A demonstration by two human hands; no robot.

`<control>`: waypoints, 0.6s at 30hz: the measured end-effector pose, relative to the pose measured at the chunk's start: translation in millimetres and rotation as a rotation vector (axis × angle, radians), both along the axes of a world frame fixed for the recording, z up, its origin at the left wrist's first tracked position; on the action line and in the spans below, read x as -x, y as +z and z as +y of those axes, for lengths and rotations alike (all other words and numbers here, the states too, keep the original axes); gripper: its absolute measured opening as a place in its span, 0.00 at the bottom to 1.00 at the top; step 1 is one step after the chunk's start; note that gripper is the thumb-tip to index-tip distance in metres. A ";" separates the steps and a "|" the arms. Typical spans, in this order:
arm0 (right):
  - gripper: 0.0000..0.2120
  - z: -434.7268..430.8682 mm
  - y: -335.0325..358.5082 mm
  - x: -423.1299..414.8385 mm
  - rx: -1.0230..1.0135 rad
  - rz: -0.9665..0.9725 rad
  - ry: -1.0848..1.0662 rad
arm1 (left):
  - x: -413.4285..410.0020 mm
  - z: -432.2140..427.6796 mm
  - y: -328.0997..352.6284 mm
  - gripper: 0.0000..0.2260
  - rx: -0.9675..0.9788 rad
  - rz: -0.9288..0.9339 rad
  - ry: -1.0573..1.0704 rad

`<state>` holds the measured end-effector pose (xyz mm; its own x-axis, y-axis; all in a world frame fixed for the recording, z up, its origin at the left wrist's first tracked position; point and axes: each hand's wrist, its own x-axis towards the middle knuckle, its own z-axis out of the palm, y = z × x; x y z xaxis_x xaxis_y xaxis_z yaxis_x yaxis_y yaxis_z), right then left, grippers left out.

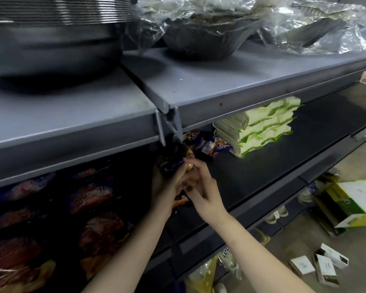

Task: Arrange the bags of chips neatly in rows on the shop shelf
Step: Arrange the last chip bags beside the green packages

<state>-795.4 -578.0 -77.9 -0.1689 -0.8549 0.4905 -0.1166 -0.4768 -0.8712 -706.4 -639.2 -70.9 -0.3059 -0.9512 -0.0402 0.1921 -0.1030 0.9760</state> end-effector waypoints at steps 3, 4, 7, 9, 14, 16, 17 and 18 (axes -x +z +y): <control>0.23 -6.0 0.2 -8.3 0.020 -0.007 0.126 | -13.8 -2.9 5.0 0.14 -0.051 0.079 0.094; 0.21 -8.9 1.5 -8.5 0.057 0.003 0.107 | -18.1 -4.5 9.0 0.13 -0.056 0.096 0.137; 0.16 -25.2 9.5 4.0 0.142 0.020 -0.028 | -34.3 -16.9 20.6 0.12 -0.116 0.129 0.282; 0.15 -40.6 18.2 21.3 0.161 0.024 -0.102 | -46.6 -26.8 30.8 0.08 -0.207 0.111 0.339; 0.12 -66.7 44.8 52.0 -0.047 0.215 -0.047 | -73.4 -35.8 61.8 0.16 -0.215 -0.557 -0.006; 0.17 -73.8 57.5 57.4 -0.259 0.313 0.139 | -78.5 -33.1 72.0 0.26 -0.223 -0.736 -0.266; 0.21 -76.6 64.1 58.7 -0.377 0.311 0.290 | -76.3 -34.1 74.1 0.25 -0.230 -0.834 -0.343; 0.25 -79.1 69.2 59.9 -0.493 0.293 0.455 | -72.4 -32.6 75.3 0.20 -0.248 -0.897 -0.384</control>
<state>-855.3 -657.1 -8.7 0.3350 -0.9422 0.0013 -0.2611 -0.0942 -0.9607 -634.0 -671.8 4.4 -0.3495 -0.7284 -0.5894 -0.6920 -0.2234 0.6864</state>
